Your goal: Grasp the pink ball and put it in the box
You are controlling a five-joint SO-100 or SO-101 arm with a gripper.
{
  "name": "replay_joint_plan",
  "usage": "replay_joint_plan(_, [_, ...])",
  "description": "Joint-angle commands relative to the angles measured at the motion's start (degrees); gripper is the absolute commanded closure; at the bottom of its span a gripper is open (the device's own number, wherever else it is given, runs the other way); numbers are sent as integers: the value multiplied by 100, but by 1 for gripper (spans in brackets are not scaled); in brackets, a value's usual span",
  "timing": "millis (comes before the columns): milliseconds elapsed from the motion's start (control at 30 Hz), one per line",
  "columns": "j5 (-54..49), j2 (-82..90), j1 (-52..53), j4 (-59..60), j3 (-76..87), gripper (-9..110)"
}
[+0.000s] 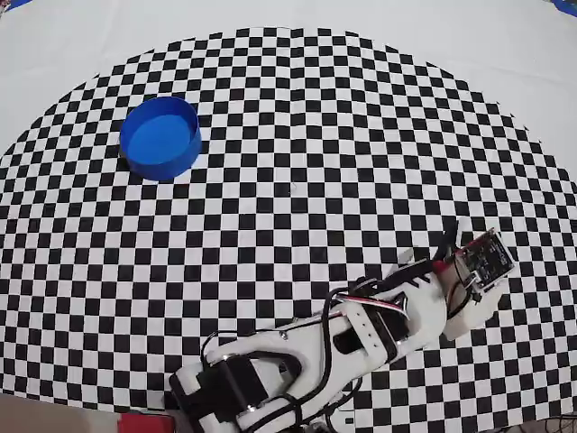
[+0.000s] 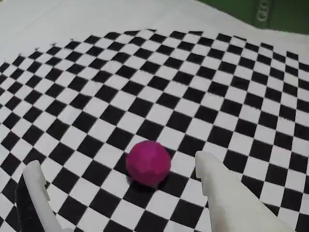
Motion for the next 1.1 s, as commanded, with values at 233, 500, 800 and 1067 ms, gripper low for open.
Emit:
replay_joint_plan(233, [-44,-536,79,-114,-501,64])
replay_joint_plan(500, [-44,-1020,97,-114,-800,64])
replay_joint_plan(800, [-44,-1468,105,-114,-1072,64])
replay_joint_plan(1067, [-44,-1854,123,-114,-1371,64])
